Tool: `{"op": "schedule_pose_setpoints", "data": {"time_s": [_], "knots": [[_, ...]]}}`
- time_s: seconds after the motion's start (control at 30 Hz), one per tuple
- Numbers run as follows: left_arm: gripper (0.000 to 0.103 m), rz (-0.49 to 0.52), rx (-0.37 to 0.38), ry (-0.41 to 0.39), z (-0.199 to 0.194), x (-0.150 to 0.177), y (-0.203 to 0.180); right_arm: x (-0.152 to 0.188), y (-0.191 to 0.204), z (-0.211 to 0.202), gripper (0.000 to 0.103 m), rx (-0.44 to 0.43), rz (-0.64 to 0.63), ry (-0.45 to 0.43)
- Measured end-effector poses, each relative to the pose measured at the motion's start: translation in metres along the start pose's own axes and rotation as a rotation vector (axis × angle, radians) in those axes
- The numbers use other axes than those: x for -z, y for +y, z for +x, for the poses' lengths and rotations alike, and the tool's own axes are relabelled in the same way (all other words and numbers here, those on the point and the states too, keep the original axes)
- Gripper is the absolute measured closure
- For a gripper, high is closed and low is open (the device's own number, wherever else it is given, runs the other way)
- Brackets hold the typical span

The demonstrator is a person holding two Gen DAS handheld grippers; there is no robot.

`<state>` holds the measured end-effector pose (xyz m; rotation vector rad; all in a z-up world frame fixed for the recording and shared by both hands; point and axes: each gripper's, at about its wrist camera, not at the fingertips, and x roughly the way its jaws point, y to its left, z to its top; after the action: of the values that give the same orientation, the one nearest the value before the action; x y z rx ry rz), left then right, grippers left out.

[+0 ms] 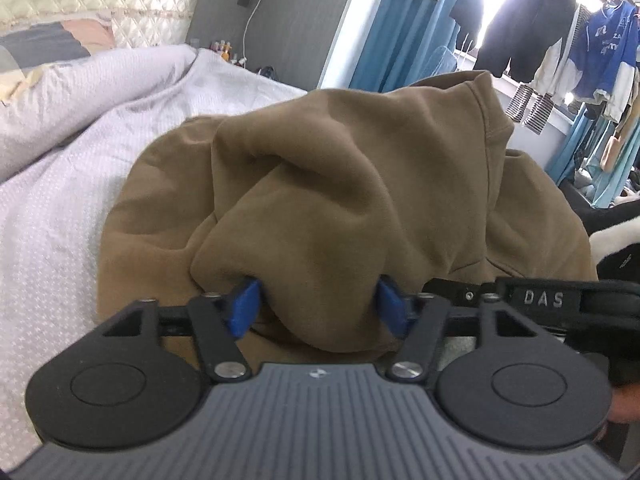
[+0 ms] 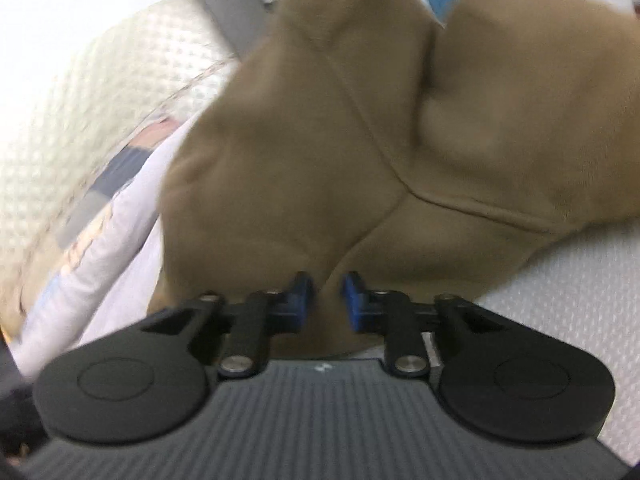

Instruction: Fold large clothes

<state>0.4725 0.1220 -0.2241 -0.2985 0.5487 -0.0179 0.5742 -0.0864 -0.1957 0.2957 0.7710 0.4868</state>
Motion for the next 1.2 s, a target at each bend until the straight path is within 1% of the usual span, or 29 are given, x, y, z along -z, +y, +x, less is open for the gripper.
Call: {"op": "schedule_pose_setpoints", "data": {"time_s": [0.03, 0.07, 0.13, 0.17, 0.23, 0.33, 0.43, 0.47, 0.53, 0.57, 0.6, 0.63, 0.67, 0.73, 0.8, 0.83, 0.87, 0.93, 0.97, 1.07, 1.13, 1.17, 1.2], "knots": [[0.051, 0.0, -0.006, -0.01, -0.003, 0.001, -0.001, 0.001, 0.005, -0.004, 0.098, -0.002, -0.03, -0.007], [0.054, -0.01, -0.001, -0.013, -0.006, 0.001, -0.001, 0.001, 0.011, -0.009, 0.1, -0.026, -0.047, -0.011], [0.064, -0.038, 0.007, -0.015, -0.01, 0.001, 0.001, 0.001, 0.015, -0.021, 0.1, -0.076, -0.033, -0.027], [0.067, -0.047, 0.013, -0.022, -0.015, 0.001, 0.0, 0.002, 0.022, -0.03, 0.1, -0.09, -0.041, -0.043], [0.077, -0.051, 0.021, -0.042, -0.026, 0.0, -0.003, 0.003, 0.03, -0.044, 0.1, -0.099, -0.06, -0.061], [0.084, -0.079, 0.049, -0.097, -0.048, -0.006, -0.005, 0.005, 0.031, -0.063, 0.097, -0.103, -0.026, -0.068], [0.086, -0.136, 0.08, -0.133, -0.068, -0.011, -0.005, 0.009, 0.016, -0.07, 0.096, -0.116, 0.068, -0.058], [0.086, -0.152, 0.089, -0.138, -0.072, -0.012, -0.005, 0.011, 0.01, -0.07, 0.091, -0.118, 0.109, -0.055], [0.087, -0.174, 0.102, -0.148, -0.082, -0.013, -0.005, 0.014, -0.002, -0.07, 0.058, -0.111, 0.209, -0.046], [0.087, -0.189, 0.111, -0.15, -0.086, -0.013, -0.004, 0.013, -0.006, -0.068, 0.028, -0.127, 0.243, -0.045], [0.09, -0.203, 0.122, -0.153, -0.089, -0.014, -0.003, 0.013, -0.01, -0.066, 0.011, -0.155, 0.28, -0.05], [0.103, -0.21, 0.14, -0.163, -0.094, -0.015, -0.002, 0.013, -0.013, -0.064, 0.011, -0.179, 0.31, -0.055], [0.103, -0.216, 0.165, -0.203, -0.105, -0.016, 0.0, 0.013, -0.016, -0.061, 0.011, -0.205, 0.347, -0.055], [0.103, -0.202, 0.19, -0.294, -0.127, -0.022, 0.002, 0.015, -0.023, -0.047, 0.01, -0.278, 0.457, -0.039], [0.103, -0.207, 0.182, -0.319, -0.137, -0.028, 0.006, 0.021, -0.023, -0.029, 0.011, -0.376, 0.556, -0.032], [0.103, -0.216, 0.179, -0.303, -0.137, -0.03, 0.011, 0.021, -0.022, -0.024, 0.011, -0.395, 0.569, -0.025], [0.103, -0.229, 0.165, -0.285, -0.135, -0.03, 0.015, 0.022, -0.019, -0.02, 0.014, -0.377, 0.549, -0.018], [0.103, -0.259, 0.124, -0.246, -0.128, -0.025, 0.024, 0.022, -0.013, -0.013, 0.014, -0.288, 0.477, 0.005], [0.103, -0.269, 0.105, -0.217, -0.123, -0.021, 0.028, 0.024, -0.011, -0.013, 0.014, -0.274, 0.475, 0.009], [0.103, -0.265, 0.065, -0.151, -0.109, -0.016, 0.036, 0.025, -0.009, -0.017, 0.013, -0.284, 0.521, 0.033], [0.102, -0.262, 0.053, -0.117, -0.099, -0.009, 0.042, 0.027, -0.005, -0.015, 0.013, -0.26, 0.518, 0.057], [0.102, -0.261, 0.052, -0.098, -0.091, -0.004, 0.047, 0.028, -0.01, -0.005, 0.013, -0.243, 0.523, 0.072], [0.102, -0.261, 0.047, -0.089, -0.087, -0.003, 0.048, 0.03, -0.009, -0.006, 0.014, -0.226, 0.541, 0.092]]}}
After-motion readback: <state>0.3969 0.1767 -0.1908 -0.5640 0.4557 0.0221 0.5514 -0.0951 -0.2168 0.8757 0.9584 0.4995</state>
